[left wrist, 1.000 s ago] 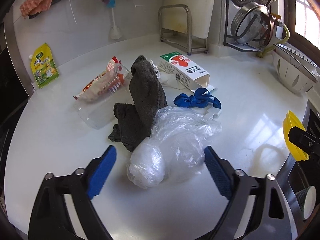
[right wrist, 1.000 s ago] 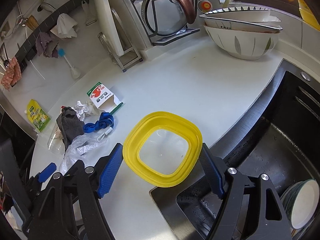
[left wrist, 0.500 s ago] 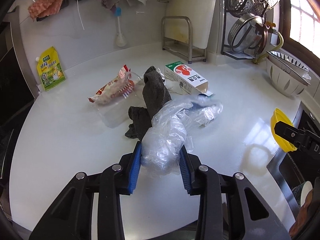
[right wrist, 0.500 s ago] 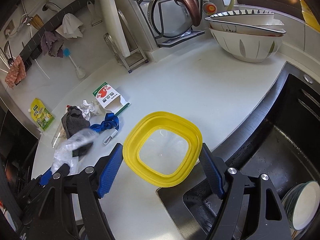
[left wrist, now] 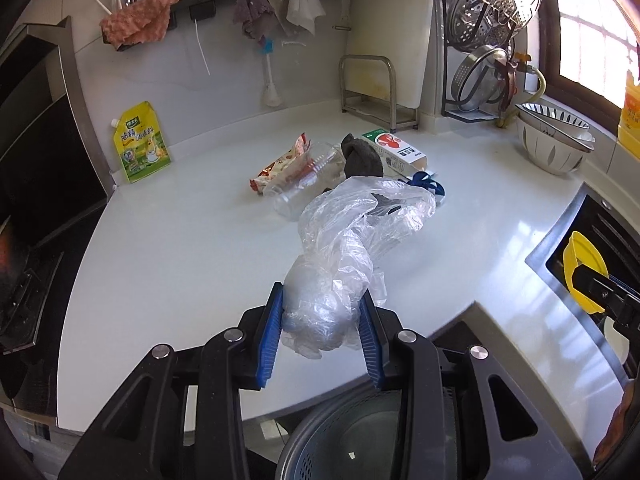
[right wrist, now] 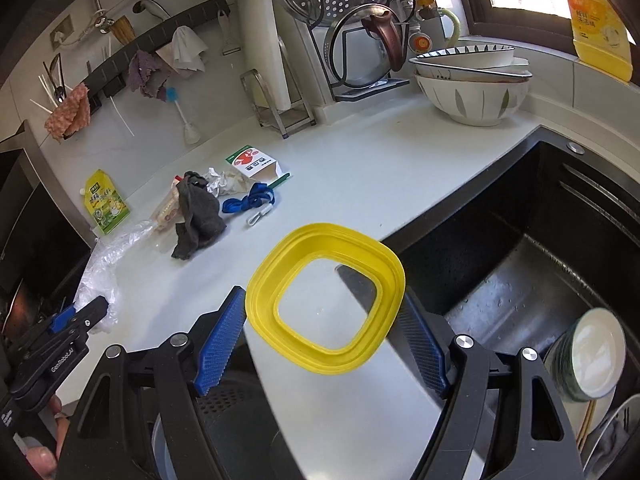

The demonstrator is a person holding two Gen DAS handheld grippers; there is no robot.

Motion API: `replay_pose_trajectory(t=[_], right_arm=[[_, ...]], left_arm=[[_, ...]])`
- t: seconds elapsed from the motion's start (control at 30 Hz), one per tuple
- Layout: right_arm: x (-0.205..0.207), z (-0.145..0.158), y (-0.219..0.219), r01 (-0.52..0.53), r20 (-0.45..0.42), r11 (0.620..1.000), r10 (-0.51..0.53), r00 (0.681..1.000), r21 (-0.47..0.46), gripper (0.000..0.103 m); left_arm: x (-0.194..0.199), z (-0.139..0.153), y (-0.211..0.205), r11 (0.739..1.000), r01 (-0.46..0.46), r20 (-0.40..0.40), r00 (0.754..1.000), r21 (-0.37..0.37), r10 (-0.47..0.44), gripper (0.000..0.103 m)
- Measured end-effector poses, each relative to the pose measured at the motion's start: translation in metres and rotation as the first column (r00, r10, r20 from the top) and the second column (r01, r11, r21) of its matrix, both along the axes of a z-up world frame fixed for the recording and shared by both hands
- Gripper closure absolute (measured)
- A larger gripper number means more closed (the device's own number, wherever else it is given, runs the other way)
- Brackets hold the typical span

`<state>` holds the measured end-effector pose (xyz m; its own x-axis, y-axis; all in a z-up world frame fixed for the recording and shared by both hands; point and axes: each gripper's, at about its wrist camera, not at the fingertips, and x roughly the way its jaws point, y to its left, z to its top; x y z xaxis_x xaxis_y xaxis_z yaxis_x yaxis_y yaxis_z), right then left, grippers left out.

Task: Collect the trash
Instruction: 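Carry the plastic bag and yellow container over the gray basket with both tools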

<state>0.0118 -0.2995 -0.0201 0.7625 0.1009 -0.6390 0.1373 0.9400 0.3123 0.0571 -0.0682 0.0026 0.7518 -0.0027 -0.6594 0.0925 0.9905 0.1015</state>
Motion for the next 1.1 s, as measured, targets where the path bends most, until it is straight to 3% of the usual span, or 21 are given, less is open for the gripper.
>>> replay_pose_trajectory(t=[0.23, 0.53, 0.8, 1.1], right_arm=[[-0.058, -0.018, 0.034, -0.026, -0.012, 0.999, 0.026, 1.0, 0.02, 0.029], [-0.109, -0.03, 0.064, -0.032, -0.013, 0.999, 0.031, 0.999, -0.029, 0.029], [-0.124, -0.052, 0.089, -0.058, -0.039, 0.998, 0.056, 0.998, -0.034, 0.029], [-0.129, -0.07, 0.1, -0.089, -0.086, 0.994, 0.084, 0.993, -0.06, 0.029]], left_arm=[[-0.049, -0.01, 0.013, 0.999, 0.044, 0.011, 0.999, 0.008, -0.044, 0.068], [-0.099, -0.039, 0.024, 0.994, 0.112, -0.005, 0.994, -0.008, -0.112, 0.068], [-0.112, -0.071, 0.033, 0.991, 0.135, -0.08, 0.988, -0.005, -0.135, 0.068], [-0.115, -0.086, 0.039, 0.992, 0.121, -0.134, 0.983, -0.033, -0.125, 0.067]])
